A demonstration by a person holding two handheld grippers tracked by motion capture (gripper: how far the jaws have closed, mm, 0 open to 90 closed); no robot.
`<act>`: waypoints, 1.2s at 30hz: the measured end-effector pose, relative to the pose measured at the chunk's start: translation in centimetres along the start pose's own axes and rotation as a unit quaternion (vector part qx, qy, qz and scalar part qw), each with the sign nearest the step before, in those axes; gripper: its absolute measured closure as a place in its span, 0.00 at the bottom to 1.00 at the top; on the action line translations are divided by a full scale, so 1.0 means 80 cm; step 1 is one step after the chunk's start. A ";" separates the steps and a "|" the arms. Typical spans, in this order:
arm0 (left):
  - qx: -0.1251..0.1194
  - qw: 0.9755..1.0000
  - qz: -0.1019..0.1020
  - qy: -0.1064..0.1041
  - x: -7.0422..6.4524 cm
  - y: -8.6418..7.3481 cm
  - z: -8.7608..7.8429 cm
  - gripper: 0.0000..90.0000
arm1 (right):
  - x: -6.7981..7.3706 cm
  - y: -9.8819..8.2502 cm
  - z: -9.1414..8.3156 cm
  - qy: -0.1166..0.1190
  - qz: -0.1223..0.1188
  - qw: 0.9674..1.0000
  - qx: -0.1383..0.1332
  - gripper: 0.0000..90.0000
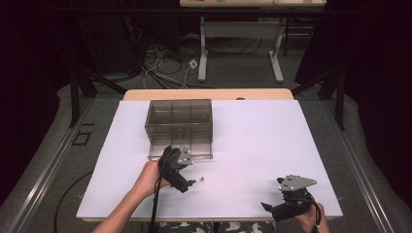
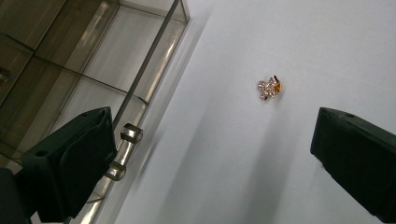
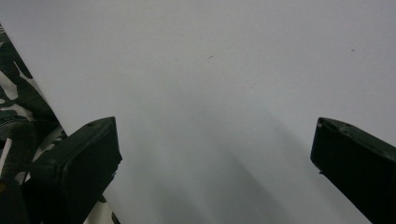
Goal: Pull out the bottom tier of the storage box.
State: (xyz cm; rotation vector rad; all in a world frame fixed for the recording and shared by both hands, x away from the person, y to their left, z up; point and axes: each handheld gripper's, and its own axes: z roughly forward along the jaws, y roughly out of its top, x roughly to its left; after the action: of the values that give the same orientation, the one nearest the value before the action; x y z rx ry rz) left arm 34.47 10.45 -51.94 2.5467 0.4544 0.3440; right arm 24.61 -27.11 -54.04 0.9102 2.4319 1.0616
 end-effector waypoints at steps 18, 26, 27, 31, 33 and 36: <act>-0.001 1.000 -0.009 -0.005 -0.007 0.006 0.011 0.00 | 0.000 0.001 -0.002 0.001 -0.002 1.000 0.010 0.01; 0.000 1.000 -0.010 -0.005 -0.010 0.008 0.015 0.00 | 0.000 0.000 -0.001 -0.002 -0.001 1.000 0.006 0.01; 0.000 1.000 -0.010 -0.005 -0.010 0.008 0.015 0.00 | -0.001 0.000 -0.001 -0.001 -0.001 1.000 0.005 0.01; 0.000 1.000 -0.013 -0.005 -0.011 0.008 0.017 0.00 | -0.001 0.000 -0.001 -0.001 -0.001 1.000 0.006 0.01; 0.002 1.000 -0.012 -0.003 -0.011 0.008 0.019 0.00 | -0.001 0.000 -0.001 -0.003 0.000 1.000 0.006 0.01; 0.003 1.000 -0.012 -0.002 -0.011 0.008 0.020 0.00 | -0.001 0.000 -0.001 -0.002 0.000 1.000 0.006 0.01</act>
State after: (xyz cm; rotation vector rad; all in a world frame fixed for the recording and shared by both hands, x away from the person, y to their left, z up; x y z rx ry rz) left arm 34.33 8.88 -53.02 2.5450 0.4840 0.3291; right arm 24.60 -27.21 -53.99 0.9160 2.4370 1.0450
